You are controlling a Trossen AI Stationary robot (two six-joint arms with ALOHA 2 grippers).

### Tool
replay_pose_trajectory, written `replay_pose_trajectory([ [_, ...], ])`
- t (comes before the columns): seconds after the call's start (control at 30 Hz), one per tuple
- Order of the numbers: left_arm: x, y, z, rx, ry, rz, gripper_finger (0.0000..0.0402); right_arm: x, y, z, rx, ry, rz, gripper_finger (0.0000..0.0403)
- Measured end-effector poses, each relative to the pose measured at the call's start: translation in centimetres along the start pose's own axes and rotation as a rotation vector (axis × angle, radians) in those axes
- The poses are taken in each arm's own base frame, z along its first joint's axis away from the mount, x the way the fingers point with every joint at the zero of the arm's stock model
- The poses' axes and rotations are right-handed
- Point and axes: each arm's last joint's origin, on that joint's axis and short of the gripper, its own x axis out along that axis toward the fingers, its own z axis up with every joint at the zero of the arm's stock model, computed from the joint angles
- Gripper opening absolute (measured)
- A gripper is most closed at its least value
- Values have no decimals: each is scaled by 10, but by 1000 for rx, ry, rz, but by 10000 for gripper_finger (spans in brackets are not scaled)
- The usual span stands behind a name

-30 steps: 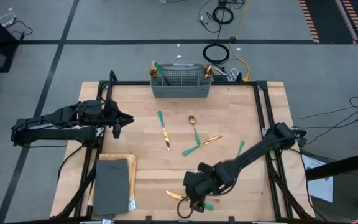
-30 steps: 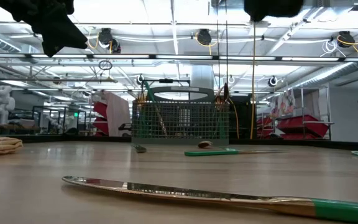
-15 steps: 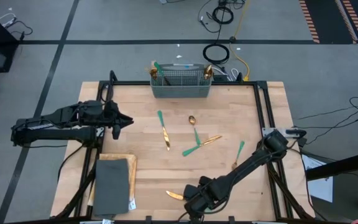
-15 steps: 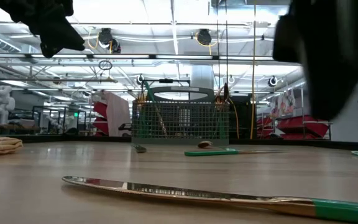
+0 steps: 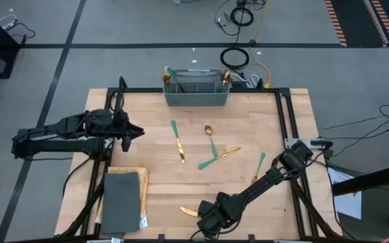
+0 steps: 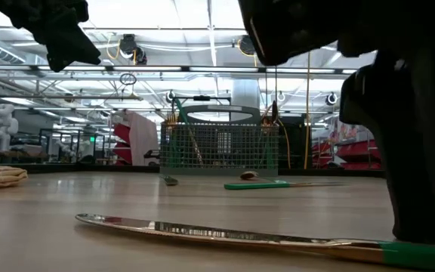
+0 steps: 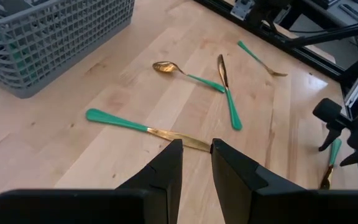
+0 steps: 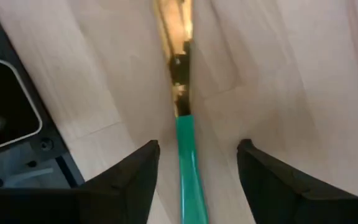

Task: Sort silverware
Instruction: Put the bottom green knife into the silverware basket

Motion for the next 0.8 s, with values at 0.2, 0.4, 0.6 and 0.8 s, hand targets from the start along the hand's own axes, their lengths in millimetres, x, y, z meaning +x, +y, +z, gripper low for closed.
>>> replay_pose_trajectory([
  [0.2,0,0,0,21,0,7,90,8,-6,-1,8,89,-25,84],
  [0.4,0,1,-3,22,26,19,90,9,-5,2,-5,102,17,7],
  [0.6,0,2,-4,23,38,25,90,6,-14,14,-9,122,24,2],
  [0.8,0,2,-4,23,37,26,90,-19,-22,22,0,16,-31,0],
])
